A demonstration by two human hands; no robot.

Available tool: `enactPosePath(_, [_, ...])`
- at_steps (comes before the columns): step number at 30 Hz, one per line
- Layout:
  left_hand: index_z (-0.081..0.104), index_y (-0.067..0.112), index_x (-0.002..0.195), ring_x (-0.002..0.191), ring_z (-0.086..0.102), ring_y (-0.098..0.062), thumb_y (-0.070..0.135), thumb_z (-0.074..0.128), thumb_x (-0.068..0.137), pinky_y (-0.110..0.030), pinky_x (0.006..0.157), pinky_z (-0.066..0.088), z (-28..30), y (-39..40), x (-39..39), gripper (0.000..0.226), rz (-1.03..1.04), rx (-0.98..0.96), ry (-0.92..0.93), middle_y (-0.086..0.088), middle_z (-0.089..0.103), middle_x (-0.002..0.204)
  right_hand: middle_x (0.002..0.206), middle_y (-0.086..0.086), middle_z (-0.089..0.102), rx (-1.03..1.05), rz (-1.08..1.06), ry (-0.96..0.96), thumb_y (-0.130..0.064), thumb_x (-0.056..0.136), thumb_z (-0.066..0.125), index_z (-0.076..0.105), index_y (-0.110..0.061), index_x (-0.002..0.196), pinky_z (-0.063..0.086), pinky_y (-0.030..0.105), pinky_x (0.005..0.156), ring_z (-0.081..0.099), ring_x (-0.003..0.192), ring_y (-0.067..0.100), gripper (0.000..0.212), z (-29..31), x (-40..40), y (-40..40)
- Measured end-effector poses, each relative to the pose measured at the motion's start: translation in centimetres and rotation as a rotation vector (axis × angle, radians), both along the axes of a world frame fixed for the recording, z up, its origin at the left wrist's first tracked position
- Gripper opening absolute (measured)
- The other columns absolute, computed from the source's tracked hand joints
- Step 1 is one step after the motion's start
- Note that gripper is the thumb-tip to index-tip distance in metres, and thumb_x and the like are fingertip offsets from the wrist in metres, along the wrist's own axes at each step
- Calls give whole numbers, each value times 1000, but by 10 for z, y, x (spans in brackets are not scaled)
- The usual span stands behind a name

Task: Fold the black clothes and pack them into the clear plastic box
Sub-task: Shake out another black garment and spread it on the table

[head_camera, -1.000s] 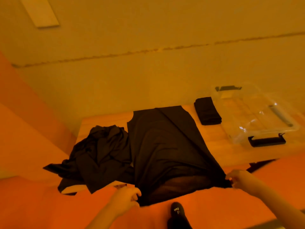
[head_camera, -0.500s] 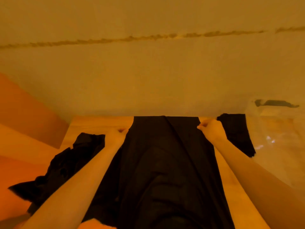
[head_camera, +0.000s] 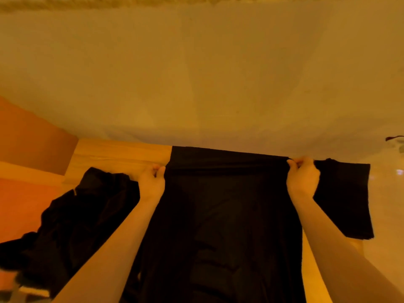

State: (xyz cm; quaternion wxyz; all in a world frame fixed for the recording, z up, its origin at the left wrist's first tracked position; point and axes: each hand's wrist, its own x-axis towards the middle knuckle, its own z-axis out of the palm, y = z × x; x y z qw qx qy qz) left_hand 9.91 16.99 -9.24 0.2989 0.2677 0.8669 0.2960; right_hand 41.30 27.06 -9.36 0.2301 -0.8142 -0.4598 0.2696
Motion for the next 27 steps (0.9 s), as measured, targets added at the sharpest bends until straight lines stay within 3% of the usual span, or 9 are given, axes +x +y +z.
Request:
enactPosePath(3, [56, 1, 101, 71, 53, -19, 21, 50, 95, -35, 64, 40, 1, 2, 1, 22, -141, -52, 184, -5, 57, 78, 98, 18, 60, -43, 7, -39, -14, 95, 50, 52, -2, 106, 42, 35, 59, 57, 78, 27, 16, 5, -1, 3])
enactPosePath(6, [56, 4, 110, 99, 55, -31, 26, 54, 92, -42, 80, 41, 3, 1, 14, 29, -298, -70, 503, -15, 59, 107, 130, 19, 47, 11, 219, -270, -14, 92, 54, 45, -2, 128, 41, 44, 90, 45, 120, 33, 38, 11, -15, -6])
enactPosePath(9, [47, 6, 130, 128, 40, -33, 28, 54, 91, -46, 102, 33, 0, -19, 42, 45, -571, -2, 578, -15, 45, 139, 138, 17, 43, 136, 579, -375, -21, 89, 58, 42, -4, 135, 37, 45, 99, 41, 126, 34, 51, 15, -39, -43])
enactPosePath(12, [34, 12, 142, 140, 24, -30, 40, 41, 93, -45, 111, 17, -12, -60, 64, 57, -794, -94, 613, -13, 26, 152, 146, 13, 36, 98, 823, -374, -30, 88, 60, 38, -9, 140, 31, 44, 105, 35, 134, 30, 60, 7, -45, -107])
enactPosePath(14, [34, 12, 141, 138, 28, -30, 44, 32, 91, -43, 109, 17, -12, -95, 69, 59, -816, -99, 613, -14, 30, 149, 147, 12, 36, 60, 805, -372, -39, 90, 53, 37, -11, 140, 30, 44, 105, 36, 134, 30, 60, -1, -30, -151])
enactPosePath(18, [35, 16, 138, 137, 25, -24, 47, 24, 94, -40, 113, 13, -8, -189, 67, 56, -995, -18, 624, -9, 35, 147, 144, 9, 40, 5, 721, -379, -57, 93, 21, 37, -14, 139, 36, 46, 100, 35, 132, 25, 65, -9, 17, -235])
enactPosePath(21, [35, 16, 138, 135, 26, -23, 49, 17, 95, -40, 112, 4, -13, -249, 59, 57, -1161, -76, 663, -8, 40, 145, 143, 7, 41, -16, 793, -485, -56, 96, 9, 35, -17, 138, 31, 45, 103, 26, 134, 20, 63, -18, 38, -293])
enactPosePath(24, [35, 15, 137, 135, 26, -24, 49, 27, 89, -42, 112, 4, -20, -277, 53, 60, -1176, -75, 691, -10, 43, 143, 144, 10, 39, 48, 738, -508, -53, 97, 17, 34, -14, 138, 22, 43, 108, 25, 134, 22, 60, -25, 43, -333])
enactPosePath(27, [50, 14, 124, 123, 39, -22, 40, 39, 85, -41, 104, 21, -16, -302, 46, 48, -1096, 83, 650, -9, 54, 130, 137, 15, 46, 110, 429, -329, -34, 91, 53, 48, -5, 129, 36, 48, 99, 40, 125, 31, 48, -19, 43, -366])
